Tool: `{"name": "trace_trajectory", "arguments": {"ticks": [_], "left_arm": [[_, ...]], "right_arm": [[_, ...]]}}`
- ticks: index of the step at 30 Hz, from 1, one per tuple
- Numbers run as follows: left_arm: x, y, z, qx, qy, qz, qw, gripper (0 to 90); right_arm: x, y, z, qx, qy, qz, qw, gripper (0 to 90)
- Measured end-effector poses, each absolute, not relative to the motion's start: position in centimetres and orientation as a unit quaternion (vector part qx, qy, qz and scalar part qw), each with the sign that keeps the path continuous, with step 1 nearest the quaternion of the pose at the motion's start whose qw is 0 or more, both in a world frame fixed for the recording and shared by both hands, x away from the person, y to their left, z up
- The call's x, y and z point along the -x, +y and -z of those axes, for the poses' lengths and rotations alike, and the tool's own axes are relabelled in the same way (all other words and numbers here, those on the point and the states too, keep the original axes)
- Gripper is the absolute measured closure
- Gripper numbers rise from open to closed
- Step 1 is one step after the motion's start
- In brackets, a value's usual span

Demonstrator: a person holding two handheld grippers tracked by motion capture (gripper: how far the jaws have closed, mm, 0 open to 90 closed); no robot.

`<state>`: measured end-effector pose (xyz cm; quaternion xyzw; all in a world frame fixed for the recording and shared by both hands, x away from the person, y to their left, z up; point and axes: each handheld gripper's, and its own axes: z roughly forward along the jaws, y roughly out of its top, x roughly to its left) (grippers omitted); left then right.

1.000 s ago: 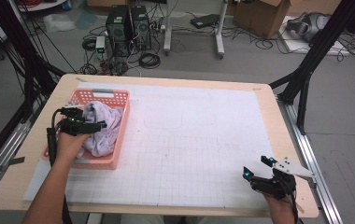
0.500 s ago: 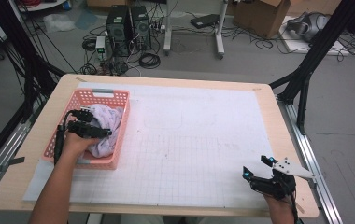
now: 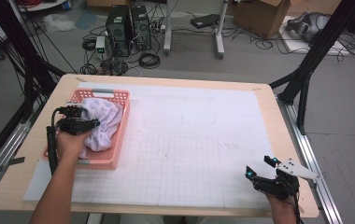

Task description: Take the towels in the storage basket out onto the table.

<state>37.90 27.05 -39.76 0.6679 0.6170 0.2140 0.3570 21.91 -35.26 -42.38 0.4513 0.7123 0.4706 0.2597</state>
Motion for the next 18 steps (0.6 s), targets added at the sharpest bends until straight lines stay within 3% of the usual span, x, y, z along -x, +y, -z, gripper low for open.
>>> {"name": "trace_trajectory", "arguments": {"ticks": [12, 18], "left_arm": [[-34.9, 28.6, 36.1, -0.586, 0.547, -0.288, 0.524, 60.4], [-33.9, 28.2, 33.8, -0.573, 0.494, -0.293, 0.585, 60.0]], "right_arm": [[-22.0, -35.0, 42.4, -0.449, 0.714, -0.471, 0.258, 14.9], [-22.0, -34.9, 42.3, -0.448, 0.714, -0.473, 0.257, 14.9]]}}
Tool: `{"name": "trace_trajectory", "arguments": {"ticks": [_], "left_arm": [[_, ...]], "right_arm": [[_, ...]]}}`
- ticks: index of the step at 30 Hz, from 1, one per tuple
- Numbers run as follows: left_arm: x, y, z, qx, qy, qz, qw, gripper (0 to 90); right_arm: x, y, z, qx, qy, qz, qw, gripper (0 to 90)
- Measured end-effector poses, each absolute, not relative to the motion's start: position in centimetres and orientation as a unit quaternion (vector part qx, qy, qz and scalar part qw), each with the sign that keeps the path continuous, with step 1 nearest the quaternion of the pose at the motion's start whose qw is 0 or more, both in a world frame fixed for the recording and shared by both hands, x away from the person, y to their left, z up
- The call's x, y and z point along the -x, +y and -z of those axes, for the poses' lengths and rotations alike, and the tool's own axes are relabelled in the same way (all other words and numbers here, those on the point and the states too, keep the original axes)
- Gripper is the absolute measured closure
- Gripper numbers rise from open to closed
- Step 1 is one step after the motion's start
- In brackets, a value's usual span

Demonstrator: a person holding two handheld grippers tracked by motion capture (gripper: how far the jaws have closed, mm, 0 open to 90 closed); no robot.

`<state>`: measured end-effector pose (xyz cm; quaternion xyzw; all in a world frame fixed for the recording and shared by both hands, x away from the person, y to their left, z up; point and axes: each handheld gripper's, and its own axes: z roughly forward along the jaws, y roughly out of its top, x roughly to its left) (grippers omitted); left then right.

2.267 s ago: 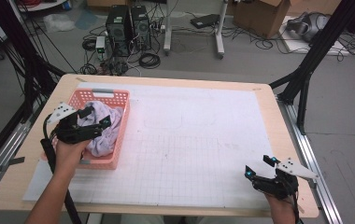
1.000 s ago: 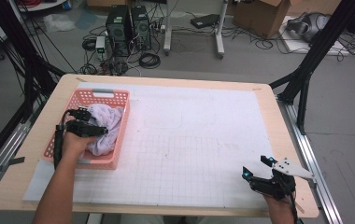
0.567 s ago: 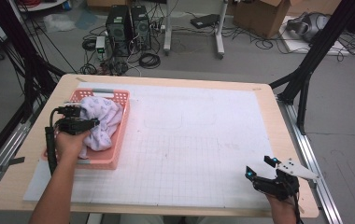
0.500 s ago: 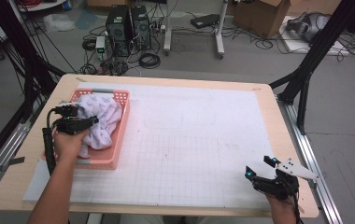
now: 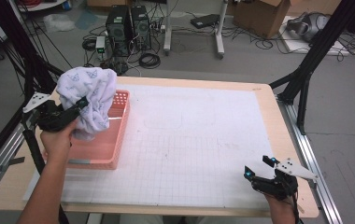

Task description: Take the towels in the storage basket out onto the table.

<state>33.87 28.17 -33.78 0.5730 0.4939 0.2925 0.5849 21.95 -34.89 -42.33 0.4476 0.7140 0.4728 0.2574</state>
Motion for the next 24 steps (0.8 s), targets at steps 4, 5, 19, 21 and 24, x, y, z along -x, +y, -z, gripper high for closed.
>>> {"name": "trace_trajectory", "arguments": {"ticks": [4, 5, 19, 21, 24], "left_arm": [[-33.4, 27.0, 32.5, -0.567, 0.462, -0.296, 0.615, 59.9], [-33.3, 26.6, 32.2, -0.566, 0.455, -0.296, 0.621, 59.8], [-32.8, 21.0, 30.0, -0.599, 0.365, -0.268, 0.660, 59.8], [-32.8, 20.2, 29.8, -0.601, 0.355, -0.261, 0.667, 59.8], [-32.7, 18.9, 29.8, -0.610, 0.340, -0.254, 0.669, 59.8]], "right_arm": [[-22.0, -34.7, 42.3, -0.445, 0.714, -0.475, 0.256, 14.9], [-22.0, -34.7, 42.3, -0.445, 0.714, -0.475, 0.257, 14.9], [-21.9, -34.8, 42.2, -0.445, 0.714, -0.476, 0.257, 14.9], [-21.9, -34.8, 42.2, -0.446, 0.713, -0.475, 0.256, 14.9], [-21.9, -34.9, 42.2, -0.447, 0.714, -0.475, 0.256, 14.9]]}}
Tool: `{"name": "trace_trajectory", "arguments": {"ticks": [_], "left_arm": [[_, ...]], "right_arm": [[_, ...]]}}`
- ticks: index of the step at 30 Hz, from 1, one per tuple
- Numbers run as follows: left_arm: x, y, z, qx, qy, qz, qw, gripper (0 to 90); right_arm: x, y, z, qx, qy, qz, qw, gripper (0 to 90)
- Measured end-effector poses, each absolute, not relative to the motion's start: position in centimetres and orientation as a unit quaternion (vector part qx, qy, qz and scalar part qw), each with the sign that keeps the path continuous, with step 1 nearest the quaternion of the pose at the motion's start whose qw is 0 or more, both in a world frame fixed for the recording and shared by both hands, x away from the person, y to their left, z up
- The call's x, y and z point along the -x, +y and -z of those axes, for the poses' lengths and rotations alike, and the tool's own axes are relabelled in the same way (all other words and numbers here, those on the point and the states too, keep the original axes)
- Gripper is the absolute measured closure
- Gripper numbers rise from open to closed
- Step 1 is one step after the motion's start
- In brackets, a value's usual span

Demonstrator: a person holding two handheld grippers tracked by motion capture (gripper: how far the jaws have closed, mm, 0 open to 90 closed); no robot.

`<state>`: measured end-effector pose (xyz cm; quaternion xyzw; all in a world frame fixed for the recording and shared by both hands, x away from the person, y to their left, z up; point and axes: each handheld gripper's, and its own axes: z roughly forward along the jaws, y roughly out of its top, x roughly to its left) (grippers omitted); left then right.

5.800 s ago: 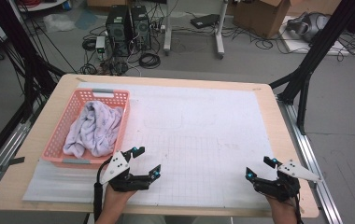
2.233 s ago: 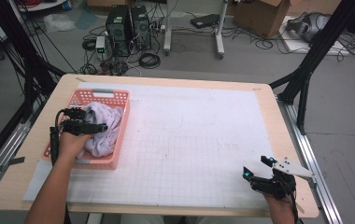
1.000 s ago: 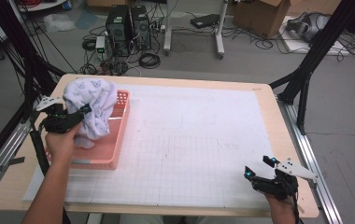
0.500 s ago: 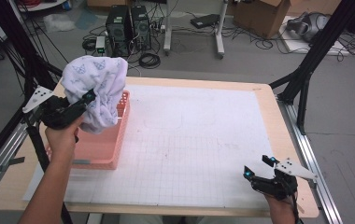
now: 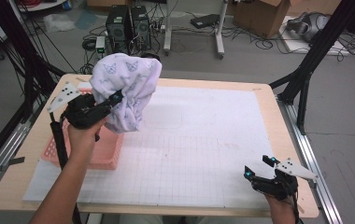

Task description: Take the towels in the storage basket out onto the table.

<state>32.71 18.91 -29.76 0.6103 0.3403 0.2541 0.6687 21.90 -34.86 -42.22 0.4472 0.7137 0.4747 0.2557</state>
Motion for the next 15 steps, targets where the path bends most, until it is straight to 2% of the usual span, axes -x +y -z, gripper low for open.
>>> {"name": "trace_trajectory", "arguments": {"ticks": [15], "left_arm": [[-33.0, 13.3, 31.8, -0.658, 0.285, -0.207, 0.666, 59.5]], "right_arm": [[-21.9, -35.0, 42.2, -0.445, 0.713, -0.477, 0.254, 15.0]]}}
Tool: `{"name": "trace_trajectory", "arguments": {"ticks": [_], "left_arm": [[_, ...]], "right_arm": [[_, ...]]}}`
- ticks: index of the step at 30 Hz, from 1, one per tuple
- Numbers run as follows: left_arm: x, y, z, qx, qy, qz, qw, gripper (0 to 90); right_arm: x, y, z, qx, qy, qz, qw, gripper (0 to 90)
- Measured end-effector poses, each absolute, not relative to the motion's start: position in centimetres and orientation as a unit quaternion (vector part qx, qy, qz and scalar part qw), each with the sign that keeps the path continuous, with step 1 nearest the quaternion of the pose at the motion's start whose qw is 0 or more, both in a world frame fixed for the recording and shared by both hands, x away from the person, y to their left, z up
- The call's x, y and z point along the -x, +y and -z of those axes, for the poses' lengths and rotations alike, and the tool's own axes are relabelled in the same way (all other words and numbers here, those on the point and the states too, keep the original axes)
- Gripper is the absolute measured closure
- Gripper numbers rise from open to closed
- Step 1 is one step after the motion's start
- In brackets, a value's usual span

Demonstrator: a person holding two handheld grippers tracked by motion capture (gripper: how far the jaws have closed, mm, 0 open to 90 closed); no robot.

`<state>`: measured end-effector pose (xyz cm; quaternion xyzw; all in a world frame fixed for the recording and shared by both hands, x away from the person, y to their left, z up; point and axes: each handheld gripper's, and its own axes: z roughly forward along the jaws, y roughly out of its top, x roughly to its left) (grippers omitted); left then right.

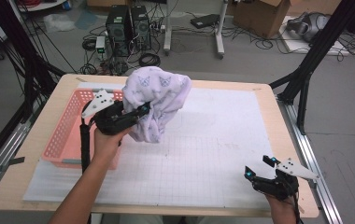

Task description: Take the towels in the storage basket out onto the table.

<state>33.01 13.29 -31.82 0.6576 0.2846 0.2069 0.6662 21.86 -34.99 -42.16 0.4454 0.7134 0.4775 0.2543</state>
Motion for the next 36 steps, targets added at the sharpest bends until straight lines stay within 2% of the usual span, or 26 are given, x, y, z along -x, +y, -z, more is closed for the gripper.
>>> {"name": "trace_trajectory", "arguments": {"ticks": [20, 23, 27, 36], "left_arm": [[-33.0, 6.9, 36.3, -0.692, 0.248, -0.144, 0.662, 59.4], [-32.9, 5.9, 37.5, -0.711, 0.246, -0.141, 0.643, 59.0], [-33.2, 4.7, 38.9, -0.723, 0.263, -0.124, 0.626, 56.0], [-34.2, 3.3, 42.2, -0.746, 0.302, -0.122, 0.580, 52.6]], "right_arm": [[-21.9, -35.1, 42.2, -0.444, 0.714, -0.479, 0.251, 15.0], [-21.9, -35.1, 42.2, -0.442, 0.716, -0.479, 0.251, 15.0], [-22.0, -34.9, 42.3, -0.442, 0.716, -0.480, 0.248, 15.0], [-22.6, -34.2, 42.5, -0.440, 0.721, -0.479, 0.239, 15.1]]}}
